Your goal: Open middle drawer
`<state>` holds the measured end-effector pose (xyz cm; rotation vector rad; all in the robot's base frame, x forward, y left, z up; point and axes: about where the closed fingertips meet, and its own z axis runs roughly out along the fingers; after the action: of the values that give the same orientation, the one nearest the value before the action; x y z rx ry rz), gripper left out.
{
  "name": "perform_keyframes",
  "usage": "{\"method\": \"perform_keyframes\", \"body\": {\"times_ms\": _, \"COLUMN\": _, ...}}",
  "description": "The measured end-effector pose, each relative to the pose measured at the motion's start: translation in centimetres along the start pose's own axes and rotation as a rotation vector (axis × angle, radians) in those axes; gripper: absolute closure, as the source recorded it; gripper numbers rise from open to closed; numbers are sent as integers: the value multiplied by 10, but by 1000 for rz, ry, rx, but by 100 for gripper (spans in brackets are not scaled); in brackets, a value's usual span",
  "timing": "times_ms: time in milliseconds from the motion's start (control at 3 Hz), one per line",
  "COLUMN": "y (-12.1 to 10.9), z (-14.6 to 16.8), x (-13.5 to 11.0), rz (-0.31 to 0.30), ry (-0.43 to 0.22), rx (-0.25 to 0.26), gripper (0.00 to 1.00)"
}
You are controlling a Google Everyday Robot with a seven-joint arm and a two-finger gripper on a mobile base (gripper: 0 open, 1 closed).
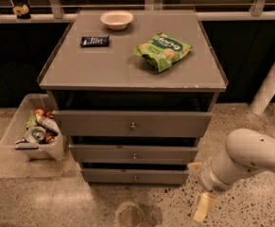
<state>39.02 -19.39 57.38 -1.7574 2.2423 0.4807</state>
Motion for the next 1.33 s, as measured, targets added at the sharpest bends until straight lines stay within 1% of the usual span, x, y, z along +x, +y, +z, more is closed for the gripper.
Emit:
{"method": "perform_keyframes", "body": {"times_ms": 333, "y": 10, "z": 43, "x": -4, "rz": -34, "ry": 36, "rx": -26, "gripper": 0}}
{"method": "perform_keyframes", "body": {"times_ms": 667, "y": 17, "z": 79, "x": -9, "rz": -137, "ry": 172, "rx": 34, "gripper": 0}}
{"method": "perform_keyframes", "body": {"times_ms": 1000, "y": 24, "z": 100, "x": -14, "rz": -207, "ry": 215, "rx": 45, "gripper": 0}}
{"method": "perform_keyframes", "body": {"times_ms": 1333, "y": 24, "z": 100, "x": -14, "rz": -207, "ry": 215, "rx": 45, "gripper": 0}}
